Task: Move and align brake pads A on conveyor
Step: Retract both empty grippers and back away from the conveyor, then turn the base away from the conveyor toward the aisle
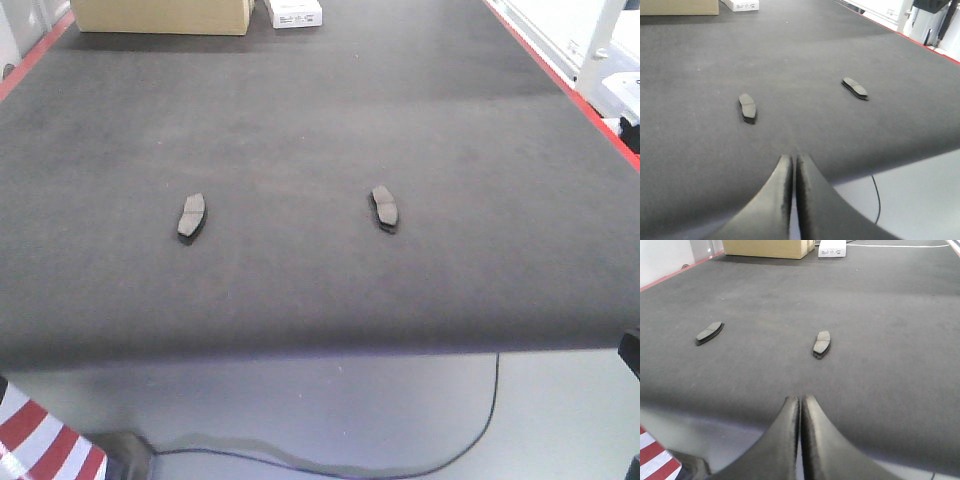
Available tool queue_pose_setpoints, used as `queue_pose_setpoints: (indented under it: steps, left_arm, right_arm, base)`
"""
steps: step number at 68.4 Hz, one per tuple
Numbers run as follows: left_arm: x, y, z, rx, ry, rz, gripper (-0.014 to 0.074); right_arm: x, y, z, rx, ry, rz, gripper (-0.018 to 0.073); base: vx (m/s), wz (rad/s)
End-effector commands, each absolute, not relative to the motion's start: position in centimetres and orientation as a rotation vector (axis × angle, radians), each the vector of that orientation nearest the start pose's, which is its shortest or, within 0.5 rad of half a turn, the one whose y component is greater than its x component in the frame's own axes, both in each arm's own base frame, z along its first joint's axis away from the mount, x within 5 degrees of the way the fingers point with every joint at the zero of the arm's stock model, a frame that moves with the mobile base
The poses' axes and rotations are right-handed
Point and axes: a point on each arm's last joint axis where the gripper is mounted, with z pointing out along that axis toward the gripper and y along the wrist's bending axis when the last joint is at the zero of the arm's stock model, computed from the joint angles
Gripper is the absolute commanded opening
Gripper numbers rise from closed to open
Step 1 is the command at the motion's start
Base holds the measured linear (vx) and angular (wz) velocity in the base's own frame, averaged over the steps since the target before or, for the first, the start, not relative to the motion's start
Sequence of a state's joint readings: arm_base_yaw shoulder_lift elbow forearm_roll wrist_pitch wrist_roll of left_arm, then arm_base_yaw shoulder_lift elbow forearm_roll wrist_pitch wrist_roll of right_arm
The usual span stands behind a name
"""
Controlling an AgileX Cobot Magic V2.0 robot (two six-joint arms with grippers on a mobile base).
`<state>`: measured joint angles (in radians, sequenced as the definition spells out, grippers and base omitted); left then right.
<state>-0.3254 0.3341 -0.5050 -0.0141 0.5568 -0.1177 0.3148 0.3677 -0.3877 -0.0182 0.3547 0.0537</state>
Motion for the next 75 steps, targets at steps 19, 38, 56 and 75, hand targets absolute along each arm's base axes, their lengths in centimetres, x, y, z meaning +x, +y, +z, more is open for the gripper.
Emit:
queue_pose_setpoints:
  steps: [19, 38, 56, 75]
  left_arm:
    - [6.82, -2.34, 32.27, 0.168, 1.794, -0.336, -0.0007]
    - [6.82, -2.34, 32.27, 0.168, 1.794, -0.336, -0.0007]
    - [6.80, -2.33, 32.28, 0.168, 1.792, -0.336, -0.0007]
    - [6.80, -2.33, 32.28, 0.168, 1.792, -0.336, -0.0007]
  right_arm:
    - [8.28, 2.59, 30.23, -0.249, 1.710, 0.234, -0.0010]
    - [8.28, 2.59, 30.23, -0.249, 1.710, 0.234, -0.0010]
    - [8.28, 2.59, 30.23, -0.249, 1.710, 0.234, -0.0010]
    - [8.28, 2.59, 30.23, -0.249, 1.711, 0.234, -0.0010]
  base:
    - [-0.23, -0.05]
    - [-0.15, -0.27]
    - [-0.13, -0.58]
    - [-0.12, -0.68]
